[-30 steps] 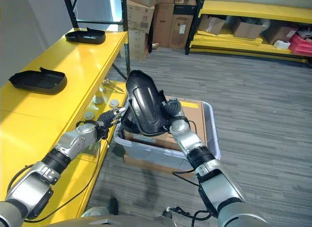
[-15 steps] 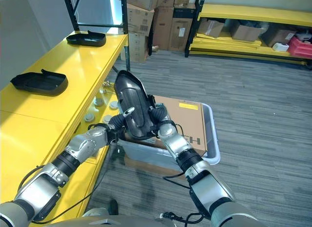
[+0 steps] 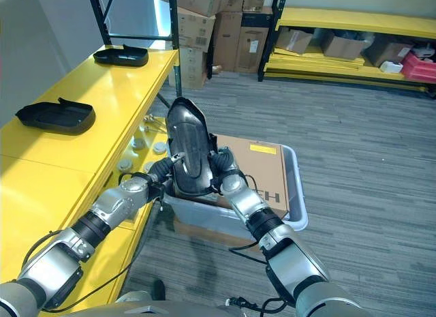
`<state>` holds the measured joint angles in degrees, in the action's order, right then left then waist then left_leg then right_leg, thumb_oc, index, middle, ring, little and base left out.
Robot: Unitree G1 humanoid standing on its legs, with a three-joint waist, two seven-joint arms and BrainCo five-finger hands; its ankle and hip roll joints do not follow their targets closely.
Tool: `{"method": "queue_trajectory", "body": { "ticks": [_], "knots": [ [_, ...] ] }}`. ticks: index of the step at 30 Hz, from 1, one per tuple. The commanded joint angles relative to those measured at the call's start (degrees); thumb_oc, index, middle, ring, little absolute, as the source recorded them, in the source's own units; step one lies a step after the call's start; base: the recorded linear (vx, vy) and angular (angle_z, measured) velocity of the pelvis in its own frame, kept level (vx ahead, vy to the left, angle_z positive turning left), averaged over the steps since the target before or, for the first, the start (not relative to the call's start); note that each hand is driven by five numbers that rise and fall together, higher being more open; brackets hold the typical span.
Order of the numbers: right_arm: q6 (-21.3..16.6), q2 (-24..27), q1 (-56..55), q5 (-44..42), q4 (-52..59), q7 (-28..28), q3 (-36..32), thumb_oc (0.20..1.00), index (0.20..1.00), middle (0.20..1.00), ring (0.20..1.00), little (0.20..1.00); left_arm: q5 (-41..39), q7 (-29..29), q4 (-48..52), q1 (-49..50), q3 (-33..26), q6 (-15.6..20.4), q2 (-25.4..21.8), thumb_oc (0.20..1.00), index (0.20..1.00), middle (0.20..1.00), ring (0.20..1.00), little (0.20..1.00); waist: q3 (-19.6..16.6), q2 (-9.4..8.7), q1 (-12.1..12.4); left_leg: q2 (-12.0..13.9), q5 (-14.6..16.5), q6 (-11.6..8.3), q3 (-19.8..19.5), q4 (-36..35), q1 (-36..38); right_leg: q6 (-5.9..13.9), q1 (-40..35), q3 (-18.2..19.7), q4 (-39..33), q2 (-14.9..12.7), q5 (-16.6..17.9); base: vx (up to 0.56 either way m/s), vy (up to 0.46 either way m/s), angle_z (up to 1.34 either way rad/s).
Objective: Move parts from the plastic box to the shelf.
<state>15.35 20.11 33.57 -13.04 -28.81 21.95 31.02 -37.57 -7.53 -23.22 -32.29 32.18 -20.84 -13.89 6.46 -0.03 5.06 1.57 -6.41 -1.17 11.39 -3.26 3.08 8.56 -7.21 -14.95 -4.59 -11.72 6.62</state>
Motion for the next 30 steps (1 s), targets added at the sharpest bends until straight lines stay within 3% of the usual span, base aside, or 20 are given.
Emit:
{"method": "queue_trajectory", "body": {
  "ticks": [1, 8, 9, 10, 18, 23, 25, 28, 30],
  "knots": [
    [-2.3, -4.6, 5.9, 0.4, -0.6, -0.6, 2.9, 0.200, 0.200, 0.200, 0.200, 0.200, 0.2, 4.0, 2.3, -5.8, 4.3, 6.9, 6.8, 0.200, 0.200, 0.200, 0.200, 0.200, -3.8, 0.61, 2.9, 2.1, 5.6, -2.18, -6.0, 1.5, 0.7, 3.48, 1.3, -1.2, 3.1, -2.3, -3.1, 0.00, 0.000, 0.00],
    [-1.7, -5.6, 5.4, -2.6, -0.3, 0.2, 3.0, 0.200, 0.200, 0.200, 0.200, 0.200, -2.5, 1.1, 5.3, -5.6, 4.9, 8.8, 7.4, 0.200, 0.200, 0.200, 0.200, 0.200, -3.8, 0.61, 2.5, 2.3, 5.5, -2.20, -5.7, 1.3, 1.1, 3.33, 1.2, -1.1, 3.3, -2.1, -3.2, 0.00, 0.000, 0.00],
    [-1.7, -5.8, 5.4, -3.5, -0.1, 0.6, 2.9, 0.420, 0.420, 0.420, 0.420, 0.420, -2.3, 0.9, 5.2, -5.6, 5.0, 9.3, 7.6, 0.200, 0.200, 0.200, 0.200, 0.200, -3.8, 0.58, 2.5, 2.3, 5.5, -2.21, -5.7, 1.3, 1.1, 3.33, 1.2, -1.1, 3.4, -2.1, -3.2, 0.00, 0.000, 0.00],
    [-1.7, -5.9, 5.4, -4.0, 0.0, 0.9, 2.8, 1.000, 1.000, 1.000, 1.000, 1.000, -2.3, 0.9, 5.2, -5.5, 5.0, 9.6, 7.6, 0.200, 0.200, 0.200, 0.200, 0.200, -3.7, 0.57, 2.4, 2.3, 5.5, -2.22, -5.7, 1.3, 1.1, 3.32, 1.2, -1.1, 3.4, -2.1, -3.2, 0.00, 0.000, 0.00],
    [-1.9, -7.2, 5.0, -10.9, 2.1, 5.4, 0.7, 1.000, 1.000, 1.000, 1.000, 1.000, -0.7, -3.7, 7.3, -4.8, 3.8, 11.5, 7.1, 0.200, 0.200, 0.200, 0.200, 0.200, -3.6, 0.76, 2.7, 2.4, 5.2, -2.37, -6.1, 0.9, 1.5, 3.16, 0.9, -1.3, 3.3, -2.0, -3.3, 0.00, 0.000, 0.00],
    [-2.5, -6.4, 2.8, -13.1, 4.2, 7.3, -2.0, 1.000, 1.000, 1.000, 1.000, 1.000, 0.3, -6.6, 9.0, -3.4, -0.5, 13.1, 5.1, 0.200, 0.200, 0.200, 0.200, 0.200, -3.7, 0.92, 2.9, 2.4, 4.9, -2.31, -6.3, 0.5, 1.4, 3.03, 0.7, -1.5, 3.3, -1.8, -3.6, 0.00, 0.000, 0.00],
    [-3.1, -5.2, 0.0, -12.0, 6.0, 7.5, -3.8, 1.000, 1.000, 1.000, 1.000, 1.000, 2.9, -8.0, 10.0, -1.8, -3.4, 15.7, 3.0, 0.200, 0.200, 0.200, 0.200, 0.200, -3.8, 1.02, 3.1, 2.3, 4.7, -2.23, -6.4, 0.1, 1.4, 2.99, 0.7, -1.7, 3.3, -1.7, -3.8, 0.01, -0.015, 0.00],
    [-3.1, -4.5, -2.1, -10.7, 7.4, 8.1, -4.8, 1.000, 1.000, 1.000, 1.000, 1.000, 3.9, -8.8, 10.9, -0.4, -5.6, 16.9, 1.7, 0.200, 0.200, 0.200, 0.200, 0.200, -3.8, 1.05, 3.1, 2.2, 4.5, -2.15, -6.5, -0.2, 1.3, 2.98, 0.7, -1.8, 3.3, -1.7, -3.8, 0.00, 0.000, 0.00],
    [-3.1, -3.2, -6.0, -8.7, 9.6, 8.7, -6.6, 1.000, 1.000, 1.000, 1.000, 1.000, 4.9, -8.4, 12.4, 2.2, -9.2, 19.9, -0.9, 0.200, 0.200, 0.200, 0.200, 0.200, -3.9, 1.10, 3.2, 2.0, 4.4, -2.02, -6.6, -0.5, 1.0, 2.98, 0.9, -1.9, 3.3, -1.6, -4.0, -0.02, -0.013, 0.00]
  ]
}}
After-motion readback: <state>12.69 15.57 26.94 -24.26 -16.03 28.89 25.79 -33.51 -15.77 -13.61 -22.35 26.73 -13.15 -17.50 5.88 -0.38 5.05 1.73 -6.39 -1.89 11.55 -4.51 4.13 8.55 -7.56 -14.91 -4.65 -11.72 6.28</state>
